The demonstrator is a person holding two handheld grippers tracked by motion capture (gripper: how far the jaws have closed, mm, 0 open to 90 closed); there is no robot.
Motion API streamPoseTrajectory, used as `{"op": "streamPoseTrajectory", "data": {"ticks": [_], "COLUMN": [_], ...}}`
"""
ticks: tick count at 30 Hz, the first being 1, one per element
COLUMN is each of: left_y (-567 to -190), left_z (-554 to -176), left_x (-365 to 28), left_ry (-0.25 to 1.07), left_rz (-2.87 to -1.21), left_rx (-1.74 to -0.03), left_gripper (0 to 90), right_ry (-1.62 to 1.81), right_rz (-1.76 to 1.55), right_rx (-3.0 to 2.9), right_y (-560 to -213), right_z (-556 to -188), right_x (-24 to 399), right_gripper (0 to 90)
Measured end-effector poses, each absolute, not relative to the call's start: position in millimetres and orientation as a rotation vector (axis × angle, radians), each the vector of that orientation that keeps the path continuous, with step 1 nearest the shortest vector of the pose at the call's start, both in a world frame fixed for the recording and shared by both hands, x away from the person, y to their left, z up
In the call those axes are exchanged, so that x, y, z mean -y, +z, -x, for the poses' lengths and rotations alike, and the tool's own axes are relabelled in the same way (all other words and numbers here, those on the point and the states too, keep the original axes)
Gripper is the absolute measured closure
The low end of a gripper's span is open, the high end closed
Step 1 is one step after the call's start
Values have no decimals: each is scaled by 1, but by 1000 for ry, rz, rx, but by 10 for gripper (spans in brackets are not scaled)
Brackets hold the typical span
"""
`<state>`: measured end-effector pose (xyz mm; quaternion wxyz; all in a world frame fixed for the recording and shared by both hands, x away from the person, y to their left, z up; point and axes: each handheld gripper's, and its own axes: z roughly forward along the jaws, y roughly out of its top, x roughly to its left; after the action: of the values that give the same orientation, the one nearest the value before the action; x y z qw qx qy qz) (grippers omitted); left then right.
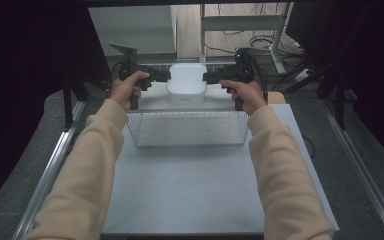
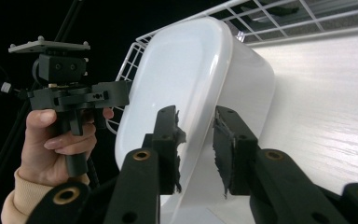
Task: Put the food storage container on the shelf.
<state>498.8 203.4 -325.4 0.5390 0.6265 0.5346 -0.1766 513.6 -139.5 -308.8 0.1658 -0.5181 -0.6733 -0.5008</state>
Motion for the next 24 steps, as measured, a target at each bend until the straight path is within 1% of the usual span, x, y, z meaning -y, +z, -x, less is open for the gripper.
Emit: {"op": "streamPoseTrajectory", "data": {"ticks": [5,10,11,12,13,16,19,21,24], "left_y": [-328,-330,-330,-329,-328,-322,-315,-310,-305], "left_z": [-499,-499,-498,-497,-496,-490,-480,-471,-458], "left_x": [-203,-202,-201,-201,-201,-201,-201,-201,-200], "left_ry": [-416,-417,-414,-403,-387,-322,-290,-242,-202], "left_rz": [-1487,-1494,-1498,-1497,-1491,-1504,-1514,-1536,-1552], "left_rx": [-1275,-1268,-1263,-1263,-1265,-1271,-1249,-1235,-1214], "left_gripper": [724,682,663,599,554,432,352,327,315], "right_ry": [-1423,-1432,-1432,-1446,-1458,-1500,-1541,-1565,-1593], "right_rz": [1487,1486,1486,1493,1500,1491,1479,1459,1430], "right_rx": [1909,1911,1914,1917,1915,1945,1986,2015,2052], "right_y": [-313,-313,-313,-312,-310,-305,-298,-293,-290], "right_z": [-516,-516,-516,-515,-514,-509,-503,-497,-487], "right_x": [139,139,138,137,137,139,144,147,151], "right_gripper": [678,660,617,514,474,403,382,371,366]}}
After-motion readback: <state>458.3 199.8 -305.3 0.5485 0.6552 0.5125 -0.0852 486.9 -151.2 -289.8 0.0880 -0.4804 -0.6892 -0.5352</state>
